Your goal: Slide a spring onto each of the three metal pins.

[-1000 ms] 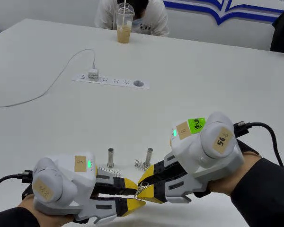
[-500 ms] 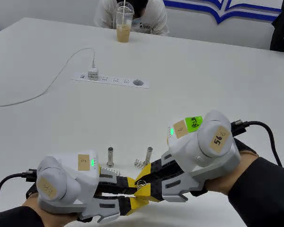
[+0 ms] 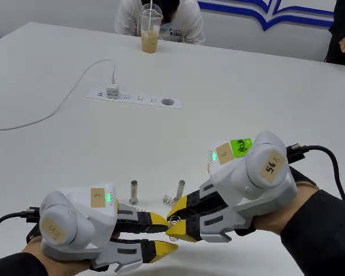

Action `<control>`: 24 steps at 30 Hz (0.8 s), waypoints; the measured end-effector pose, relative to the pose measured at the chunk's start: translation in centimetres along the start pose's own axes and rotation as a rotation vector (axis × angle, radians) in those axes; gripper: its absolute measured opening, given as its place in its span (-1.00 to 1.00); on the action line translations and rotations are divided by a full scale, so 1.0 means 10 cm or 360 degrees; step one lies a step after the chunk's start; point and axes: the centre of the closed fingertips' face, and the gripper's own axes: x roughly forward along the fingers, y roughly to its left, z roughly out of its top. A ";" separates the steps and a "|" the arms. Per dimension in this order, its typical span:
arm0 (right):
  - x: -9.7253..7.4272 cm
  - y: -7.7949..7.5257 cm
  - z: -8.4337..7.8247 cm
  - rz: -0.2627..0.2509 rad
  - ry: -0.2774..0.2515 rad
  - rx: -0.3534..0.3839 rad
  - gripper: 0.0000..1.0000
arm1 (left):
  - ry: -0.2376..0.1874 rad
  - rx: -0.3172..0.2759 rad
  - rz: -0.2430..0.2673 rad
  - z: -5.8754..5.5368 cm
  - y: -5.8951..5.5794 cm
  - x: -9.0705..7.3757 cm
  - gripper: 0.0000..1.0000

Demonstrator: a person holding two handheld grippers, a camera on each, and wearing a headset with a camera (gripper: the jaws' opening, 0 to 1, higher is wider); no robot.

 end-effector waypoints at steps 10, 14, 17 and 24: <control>-0.08 -0.07 -0.04 -0.0045 -0.0001 0.0020 -0.77 | -0.0004 -0.0039 0.0054 0.00 0.06 -0.11 -0.52; -0.12 -0.10 -0.07 -0.0062 0.0002 0.0031 -0.77 | -0.0001 -0.0058 0.0076 -0.02 0.09 -0.14 -0.45; -0.16 -0.12 -0.08 -0.0078 -0.0002 0.0042 -0.76 | -0.0001 -0.0073 0.0092 -0.03 0.10 -0.17 -0.40; -0.21 -0.17 -0.12 -0.0108 -0.0006 0.0062 -0.76 | -0.0001 -0.0098 0.0126 -0.05 0.14 -0.23 -0.31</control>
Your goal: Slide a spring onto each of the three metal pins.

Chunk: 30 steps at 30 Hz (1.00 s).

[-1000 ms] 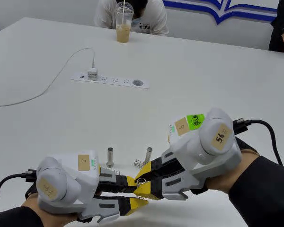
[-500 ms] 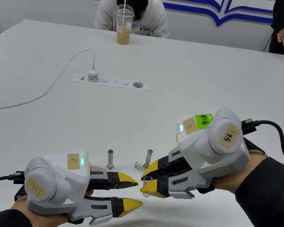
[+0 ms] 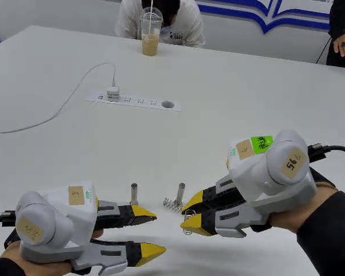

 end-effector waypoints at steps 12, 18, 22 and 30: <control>-0.12 -0.12 -0.08 -0.0064 0.0000 0.0048 -0.76 | 0.0007 -0.0057 0.0063 -0.09 0.08 -0.12 -0.18; -0.20 -0.21 -0.10 -0.0108 -0.0010 0.0072 -0.76 | 0.0008 -0.0081 0.0107 -0.13 0.14 -0.20 -0.13; -0.25 -0.27 -0.12 -0.0137 -0.0017 0.0092 -0.76 | 0.0005 -0.0099 0.0139 -0.15 0.18 -0.25 -0.11; -0.35 -0.36 -0.17 -0.0192 -0.0023 0.0123 -0.76 | 0.0007 -0.0127 0.0189 -0.18 0.23 -0.33 -0.07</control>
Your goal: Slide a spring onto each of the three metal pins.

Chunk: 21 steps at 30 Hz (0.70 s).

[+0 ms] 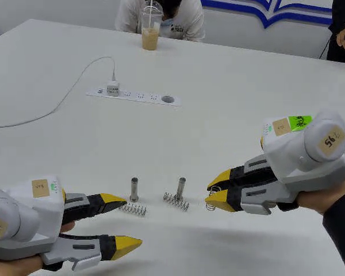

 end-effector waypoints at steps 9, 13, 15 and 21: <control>-0.17 -0.24 -0.04 -0.0120 -0.0011 0.0062 -0.76 | -0.0002 -0.0020 0.0026 -0.01 0.03 -0.03 -0.04; -0.23 -0.33 -0.09 -0.0175 -0.0008 0.0093 -0.76 | -0.0003 -0.0026 0.0033 -0.01 0.05 -0.05 -0.04; -0.25 -0.37 -0.11 -0.0199 -0.0007 0.0109 -0.76 | -0.0002 -0.0027 0.0036 -0.01 0.05 -0.05 -0.04; -0.33 -0.50 -0.15 -0.0268 -0.0011 0.0145 -0.76 | 0.0000 -0.0035 0.0038 -0.01 0.06 -0.05 -0.03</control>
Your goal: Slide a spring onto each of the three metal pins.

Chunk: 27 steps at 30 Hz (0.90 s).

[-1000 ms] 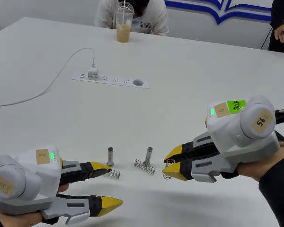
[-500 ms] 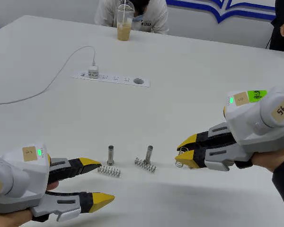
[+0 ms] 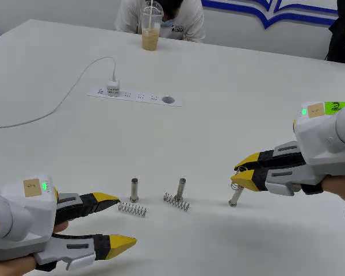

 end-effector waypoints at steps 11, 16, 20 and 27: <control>0.02 -0.21 -0.18 -0.0127 0.0025 0.0118 -0.76 | 0.0005 -0.0007 0.0005 -0.01 0.00 -0.01 -0.03; 0.05 -0.25 -0.23 -0.0140 0.0017 0.0170 -0.76 | 0.0008 -0.0008 0.0007 -0.01 -0.01 -0.01 -0.02; 0.08 -0.26 -0.27 -0.0141 0.0017 0.0199 -0.76 | 0.0011 -0.0009 0.0009 -0.02 0.00 -0.01 -0.03; 0.11 -0.27 -0.29 -0.0142 0.0005 0.0235 -0.76 | 0.0016 -0.0010 0.0010 -0.03 0.00 -0.01 -0.03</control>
